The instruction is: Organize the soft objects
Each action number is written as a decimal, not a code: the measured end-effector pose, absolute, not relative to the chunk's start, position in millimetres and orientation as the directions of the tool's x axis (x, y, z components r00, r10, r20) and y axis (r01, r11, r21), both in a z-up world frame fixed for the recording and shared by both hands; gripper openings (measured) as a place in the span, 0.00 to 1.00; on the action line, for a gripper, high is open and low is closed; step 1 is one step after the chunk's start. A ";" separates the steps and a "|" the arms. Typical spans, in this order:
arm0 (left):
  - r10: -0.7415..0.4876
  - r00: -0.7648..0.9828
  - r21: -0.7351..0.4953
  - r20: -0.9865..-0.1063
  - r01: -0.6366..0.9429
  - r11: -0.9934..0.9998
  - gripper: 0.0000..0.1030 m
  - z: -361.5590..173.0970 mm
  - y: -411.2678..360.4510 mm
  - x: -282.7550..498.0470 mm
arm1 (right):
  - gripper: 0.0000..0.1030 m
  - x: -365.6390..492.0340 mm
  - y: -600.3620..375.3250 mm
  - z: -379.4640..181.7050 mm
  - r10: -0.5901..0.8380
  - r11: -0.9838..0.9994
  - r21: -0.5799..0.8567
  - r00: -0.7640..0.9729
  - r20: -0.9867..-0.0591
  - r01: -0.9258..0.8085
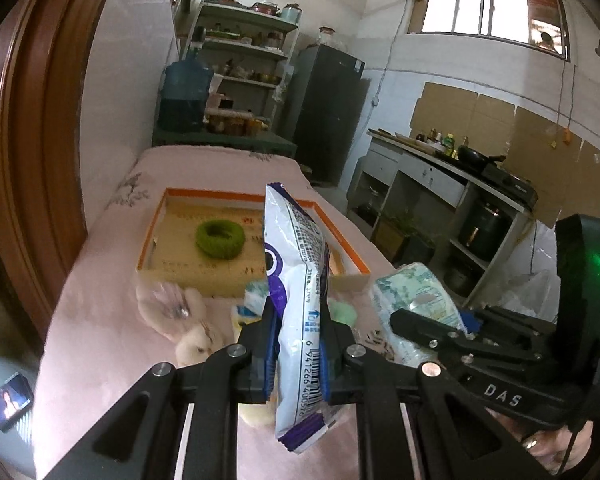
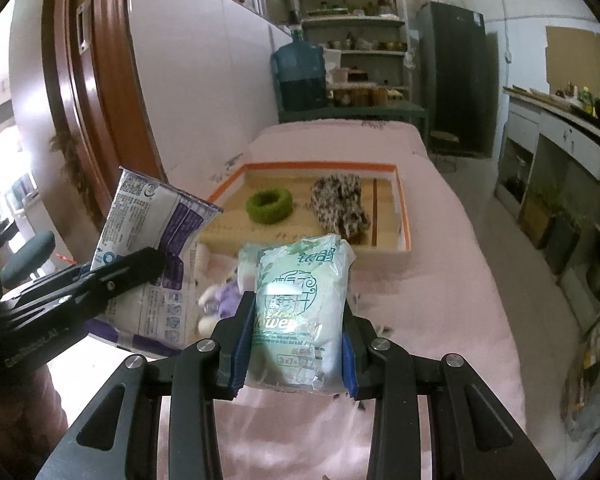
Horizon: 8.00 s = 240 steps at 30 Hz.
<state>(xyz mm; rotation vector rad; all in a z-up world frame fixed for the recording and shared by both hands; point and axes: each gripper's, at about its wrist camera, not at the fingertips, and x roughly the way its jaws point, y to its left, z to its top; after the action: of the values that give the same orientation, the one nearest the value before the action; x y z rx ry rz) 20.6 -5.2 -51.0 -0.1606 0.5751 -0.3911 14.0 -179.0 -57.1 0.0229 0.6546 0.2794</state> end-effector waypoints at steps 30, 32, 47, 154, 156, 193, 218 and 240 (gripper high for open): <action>-0.344 0.810 -0.235 -0.475 0.259 0.937 0.16 -5.9 12.8 100.6 | 0.36 106.6 -174.9 3.7 0.296 0.955 0.168 0.782 -0.548 -0.243; -0.341 0.810 -0.243 -0.478 0.251 0.937 0.16 -5.6 15.2 108.7 | 0.36 114.0 -176.1 2.0 0.297 0.955 0.174 0.778 -0.553 -0.241; -0.312 0.792 -0.291 -0.524 0.177 0.940 0.16 -21.6 33.4 163.0 | 0.36 166.2 -168.6 -17.5 0.328 0.945 0.214 0.731 -0.598 -0.249; -0.240 0.733 -0.299 -0.636 0.053 0.953 0.54 -74.9 40.6 220.6 | 0.49 227.0 -146.9 -79.7 0.338 0.940 0.230 0.599 -0.726 -0.251; -0.235 0.735 -0.291 -0.636 0.054 0.955 0.54 -73.0 39.0 217.7 | 0.49 223.1 -147.3 -77.4 0.336 0.941 0.227 0.604 -0.723 -0.251; -0.223 0.768 -0.254 -0.601 0.082 0.964 0.54 -45.2 35.3 156.6 | 0.49 152.7 -150.4 -46.9 0.316 0.948 0.195 0.649 -0.692 -0.253; -0.230 0.771 -0.268 -0.594 0.081 0.960 0.54 -49.4 44.4 121.3 | 0.49 109.9 -156.7 -46.7 0.297 0.954 0.180 0.654 -0.696 -0.241; -0.227 0.724 -0.282 -0.651 0.047 0.958 0.54 -82.3 45.1 107.8 | 0.49 96.3 -168.5 -73.5 0.272 0.962 0.176 0.645 -0.715 -0.211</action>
<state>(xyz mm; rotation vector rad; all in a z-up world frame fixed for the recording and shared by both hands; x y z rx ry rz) 107.8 45.1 -82.3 -0.2539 0.7473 -0.1529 96.3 -168.5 -73.5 0.0791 0.8259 0.2749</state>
